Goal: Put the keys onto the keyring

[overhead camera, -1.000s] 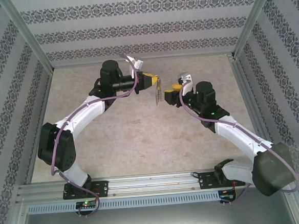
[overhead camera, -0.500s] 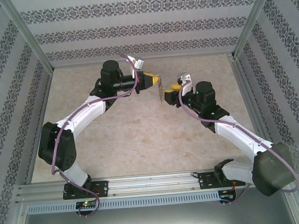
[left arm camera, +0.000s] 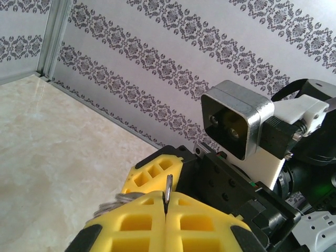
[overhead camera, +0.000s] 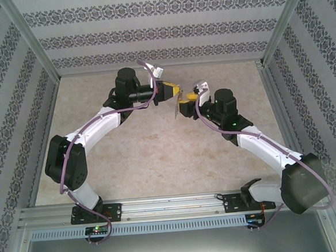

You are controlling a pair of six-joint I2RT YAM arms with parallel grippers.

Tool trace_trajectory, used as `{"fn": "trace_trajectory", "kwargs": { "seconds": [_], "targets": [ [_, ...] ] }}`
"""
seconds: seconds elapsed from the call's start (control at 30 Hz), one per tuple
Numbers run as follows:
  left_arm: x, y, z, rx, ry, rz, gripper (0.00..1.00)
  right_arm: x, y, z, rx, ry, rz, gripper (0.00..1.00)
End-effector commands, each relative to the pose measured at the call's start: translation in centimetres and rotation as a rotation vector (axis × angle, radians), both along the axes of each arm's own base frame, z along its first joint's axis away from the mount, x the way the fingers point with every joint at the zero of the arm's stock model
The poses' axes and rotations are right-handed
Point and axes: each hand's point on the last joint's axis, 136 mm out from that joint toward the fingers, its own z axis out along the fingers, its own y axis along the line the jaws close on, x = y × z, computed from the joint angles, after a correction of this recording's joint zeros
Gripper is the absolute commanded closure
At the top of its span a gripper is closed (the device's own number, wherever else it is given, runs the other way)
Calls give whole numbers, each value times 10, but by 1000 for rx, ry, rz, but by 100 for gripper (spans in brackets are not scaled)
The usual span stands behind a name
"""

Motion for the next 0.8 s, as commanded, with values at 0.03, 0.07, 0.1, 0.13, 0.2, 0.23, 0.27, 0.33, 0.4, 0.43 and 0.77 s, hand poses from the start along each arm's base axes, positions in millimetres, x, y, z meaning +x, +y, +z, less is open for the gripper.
{"fn": "trace_trajectory", "kwargs": {
  "seconds": [0.03,0.07,0.1,0.13,0.2,0.23,0.27,0.33,0.4,0.43,0.77],
  "targets": [
    [-8,-8,29,-48,-83,-43,100,2,11,22,8,-69,45,46],
    [-7,-8,28,-48,-81,-42,100,2,12,21,7,-65,49,46],
    [-8,-8,28,-47,-81,-44,100,3,12,21,5,-63,49,46],
    [-8,-8,28,-47,-81,-45,100,4,13,20,2,-63,51,46],
    [-9,-8,28,-47,-79,-50,100,5,14,19,-3,-60,55,46],
    [-9,-8,29,-49,-80,-51,100,5,15,18,-5,-59,61,47],
    [-9,-9,29,-49,-79,-52,100,5,15,18,-8,-58,64,47],
    [-10,-8,29,-48,-80,-51,100,4,15,17,-11,-55,71,49],
    [-10,-8,29,-46,-80,-50,100,2,15,16,-16,-53,78,51],
    [-10,-8,29,-44,-82,-49,100,1,16,16,-19,-52,82,51],
    [-11,-7,30,-40,-87,-48,100,-5,11,12,-40,-40,98,69]
  ]
}}
